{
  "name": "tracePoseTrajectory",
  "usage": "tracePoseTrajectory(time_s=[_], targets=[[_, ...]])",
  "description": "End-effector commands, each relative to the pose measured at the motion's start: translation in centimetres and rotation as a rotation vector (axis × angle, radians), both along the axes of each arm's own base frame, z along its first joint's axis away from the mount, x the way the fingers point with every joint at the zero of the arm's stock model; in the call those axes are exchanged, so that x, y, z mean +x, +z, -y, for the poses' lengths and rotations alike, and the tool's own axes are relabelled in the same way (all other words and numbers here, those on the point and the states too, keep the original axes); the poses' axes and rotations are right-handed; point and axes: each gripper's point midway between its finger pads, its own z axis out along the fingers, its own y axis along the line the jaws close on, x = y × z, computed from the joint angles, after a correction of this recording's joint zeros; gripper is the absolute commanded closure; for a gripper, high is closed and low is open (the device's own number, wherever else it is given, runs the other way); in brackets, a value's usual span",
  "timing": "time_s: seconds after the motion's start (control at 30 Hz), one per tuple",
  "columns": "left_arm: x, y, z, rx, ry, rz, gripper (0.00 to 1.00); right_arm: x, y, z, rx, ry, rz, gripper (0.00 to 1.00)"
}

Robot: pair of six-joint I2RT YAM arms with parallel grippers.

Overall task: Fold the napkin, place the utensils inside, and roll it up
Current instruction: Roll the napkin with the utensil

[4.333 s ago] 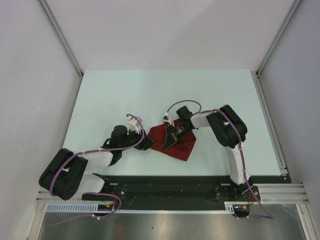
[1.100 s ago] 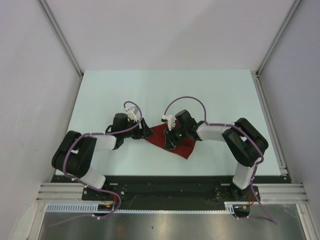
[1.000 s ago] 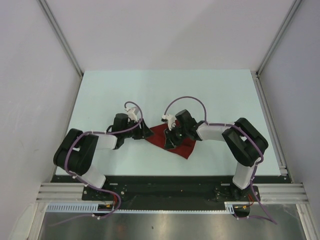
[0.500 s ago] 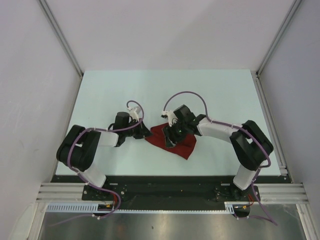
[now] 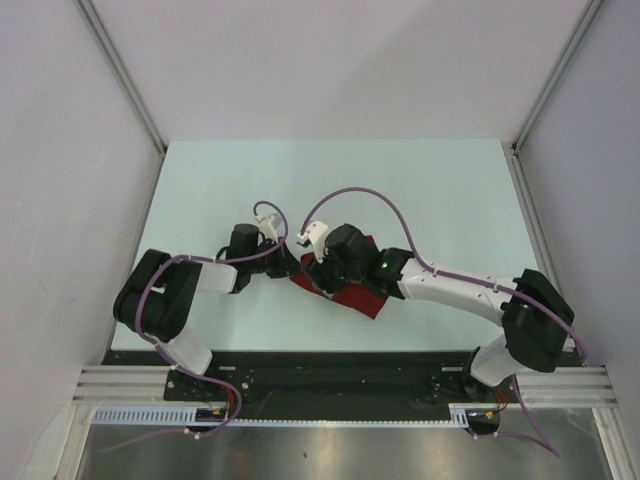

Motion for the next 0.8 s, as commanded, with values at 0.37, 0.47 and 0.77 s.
tracePoseTrajectory(time_s=[0.37, 0.47, 0.77], targets=[[-0.3, -1.2, -0.4, 0.040, -0.008, -0.050, 1.00, -0.4, -6.9, -1.3, -0.182, 0.064, 0.011, 0.39], [-0.3, -1.3, -0.4, 0.040, -0.008, -0.053, 1.00, -0.5, -8.1, -1.2, -0.210, 0.070, -0.007, 0.41], [-0.4, -1.3, -0.3, 0.036, -0.018, -0.054, 1.00, 0.5, -10.9, 0.5, -0.284, 0.020, -0.035, 0.42]])
